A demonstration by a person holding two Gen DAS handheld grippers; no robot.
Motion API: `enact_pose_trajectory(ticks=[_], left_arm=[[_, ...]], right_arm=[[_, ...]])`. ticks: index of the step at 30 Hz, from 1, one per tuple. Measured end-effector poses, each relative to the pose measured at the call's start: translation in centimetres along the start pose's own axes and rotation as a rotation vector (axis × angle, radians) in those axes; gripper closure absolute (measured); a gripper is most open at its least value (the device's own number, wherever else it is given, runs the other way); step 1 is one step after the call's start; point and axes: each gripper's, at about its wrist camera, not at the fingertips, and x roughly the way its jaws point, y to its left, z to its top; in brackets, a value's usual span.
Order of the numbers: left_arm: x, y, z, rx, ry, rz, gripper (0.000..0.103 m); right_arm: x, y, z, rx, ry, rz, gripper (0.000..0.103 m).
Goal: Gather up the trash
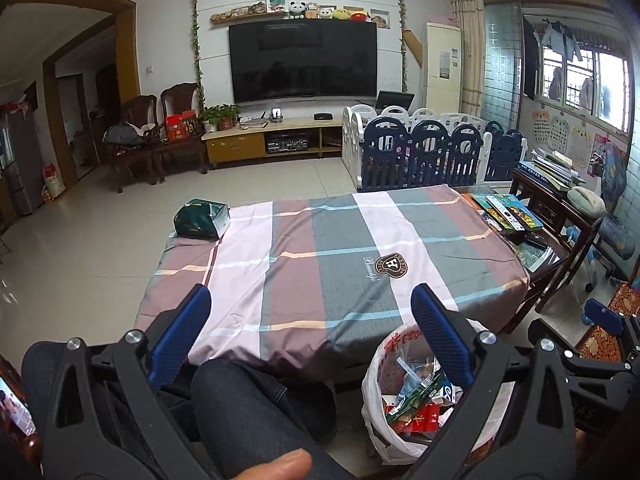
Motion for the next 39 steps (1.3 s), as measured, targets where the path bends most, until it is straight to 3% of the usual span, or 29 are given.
enact_pose_trajectory(ticks=[39], left_arm=[[0.37, -0.51, -0.81, -0.001, 0.027, -0.023, 0.003]], right_arm=[[0.26, 0.81, -0.21, -0.028, 0.0, -0.003, 0.003]])
